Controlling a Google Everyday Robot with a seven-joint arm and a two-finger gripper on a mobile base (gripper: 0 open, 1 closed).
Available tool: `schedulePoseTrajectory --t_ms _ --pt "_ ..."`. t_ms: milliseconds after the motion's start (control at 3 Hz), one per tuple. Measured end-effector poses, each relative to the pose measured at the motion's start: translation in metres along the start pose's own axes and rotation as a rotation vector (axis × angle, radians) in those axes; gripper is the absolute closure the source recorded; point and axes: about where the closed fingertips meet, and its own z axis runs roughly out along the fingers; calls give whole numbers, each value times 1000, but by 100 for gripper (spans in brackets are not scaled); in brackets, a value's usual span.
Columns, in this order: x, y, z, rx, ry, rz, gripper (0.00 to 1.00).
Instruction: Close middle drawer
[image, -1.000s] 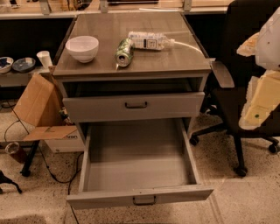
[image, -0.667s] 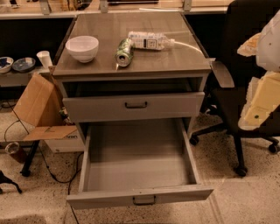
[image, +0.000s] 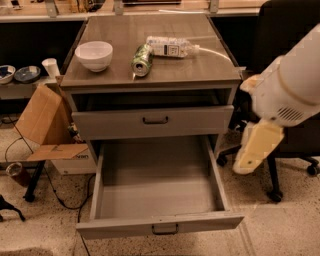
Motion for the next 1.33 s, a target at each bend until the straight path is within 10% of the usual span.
schedulePoseTrajectory --t_ms 1000,1333 --pt "-11 85 240 -150 -109 88 0" --pt "-41 77 282 -132 -196 196 0"
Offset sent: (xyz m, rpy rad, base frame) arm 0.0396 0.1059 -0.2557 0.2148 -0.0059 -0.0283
